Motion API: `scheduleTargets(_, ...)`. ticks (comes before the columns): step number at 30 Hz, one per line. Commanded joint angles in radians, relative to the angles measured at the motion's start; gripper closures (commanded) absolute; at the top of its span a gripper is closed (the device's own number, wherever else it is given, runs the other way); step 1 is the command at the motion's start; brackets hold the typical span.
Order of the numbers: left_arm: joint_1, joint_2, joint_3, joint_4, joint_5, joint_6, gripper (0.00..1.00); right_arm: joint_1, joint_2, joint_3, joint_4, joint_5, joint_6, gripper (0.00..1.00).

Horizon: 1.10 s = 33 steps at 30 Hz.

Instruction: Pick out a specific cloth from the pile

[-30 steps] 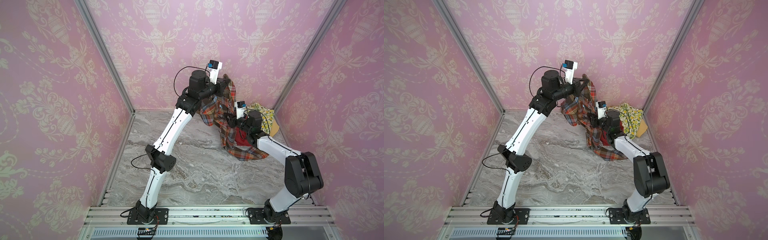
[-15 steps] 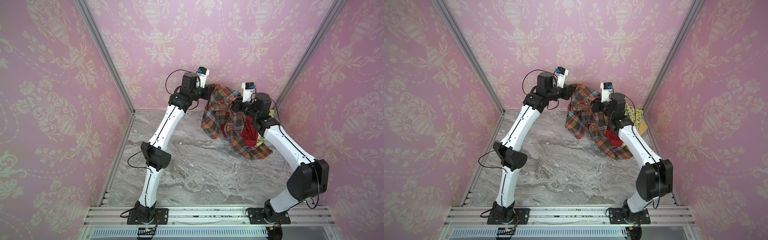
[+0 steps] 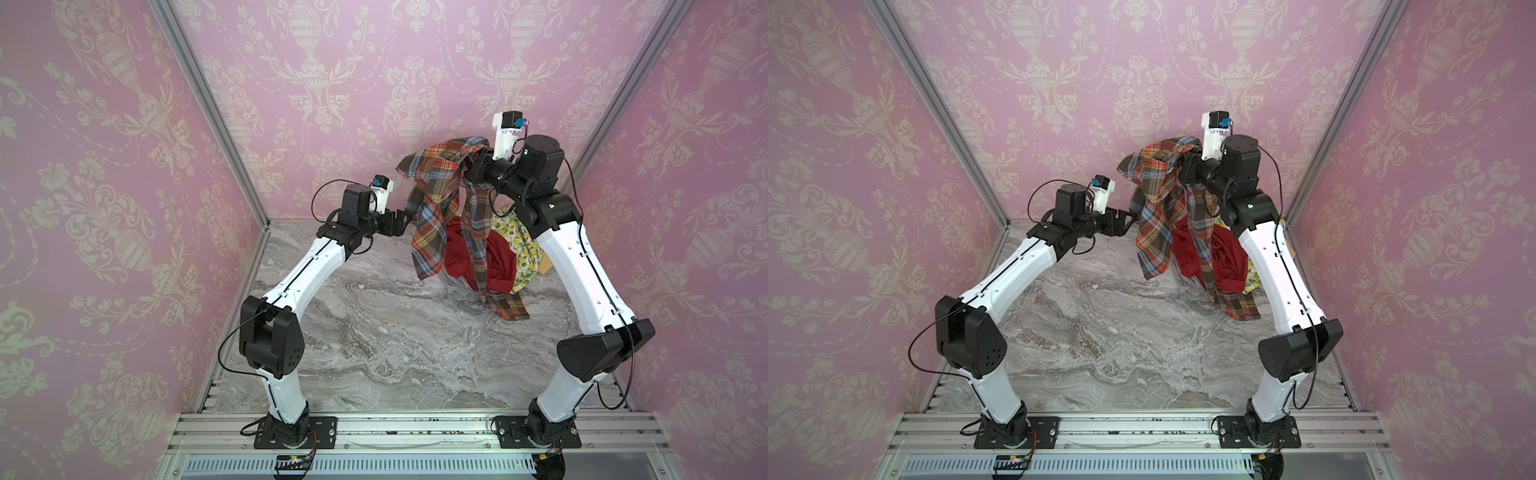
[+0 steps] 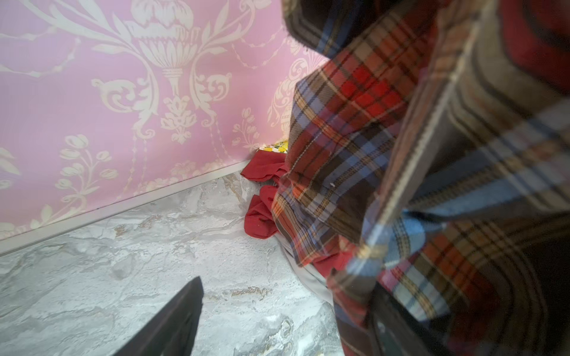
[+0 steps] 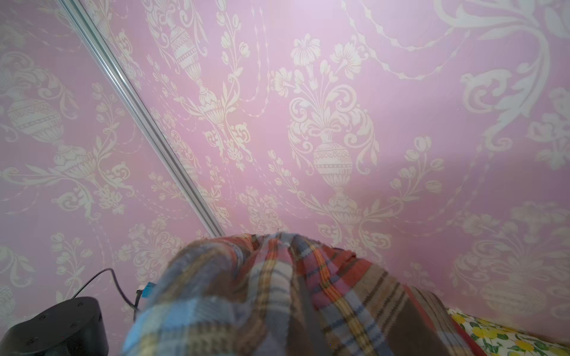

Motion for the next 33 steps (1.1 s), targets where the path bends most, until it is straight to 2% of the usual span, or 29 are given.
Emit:
scheduleTargets(1, 0.016, -0.108, -0.129, 0.149, 0.036, 0.031, 0.12, 0.036, 0.042, 0.147, -0.066, 0.046, 0.010, 1.00)
scheduleTargets(6, 0.033, -0.235, -0.313, 0.234, 0.035, 0.032, 0.02, 0.091, 0.142, 0.351, -0.131, 0.067, 0.007, 1.00)
scheduleTargets(9, 0.037, -0.299, -0.385, 0.261, 0.009, 0.025, 0.01, 0.128, 0.191, 0.431, -0.142, 0.088, 0.009, 1.00)
scheduleTargets(13, 0.038, -0.386, -0.482, 0.307, -0.003, 0.009, 0.01, 0.166, 0.215, 0.450, -0.131, 0.120, 0.002, 1.00)
scheduleTargets(16, 0.035, -0.419, -0.537, 0.378, 0.036, -0.026, 0.01, 0.177, 0.211, 0.430, -0.124, 0.133, 0.008, 1.00)
scheduleTargets(21, -0.024, -0.390, -0.556, 0.420, 0.069, 0.007, 0.01, 0.188, 0.181, 0.355, -0.086, 0.154, 0.015, 1.00)
scheduleTargets(27, -0.083, -0.366, -0.579, 0.560, 0.096, -0.036, 0.01, 0.191, 0.168, 0.328, -0.103, 0.181, -0.002, 1.00)
scheduleTargets(33, -0.131, -0.250, -0.491, 0.573, 0.069, -0.036, 0.01, 0.194, 0.130, 0.249, -0.071, 0.196, 0.007, 1.00)
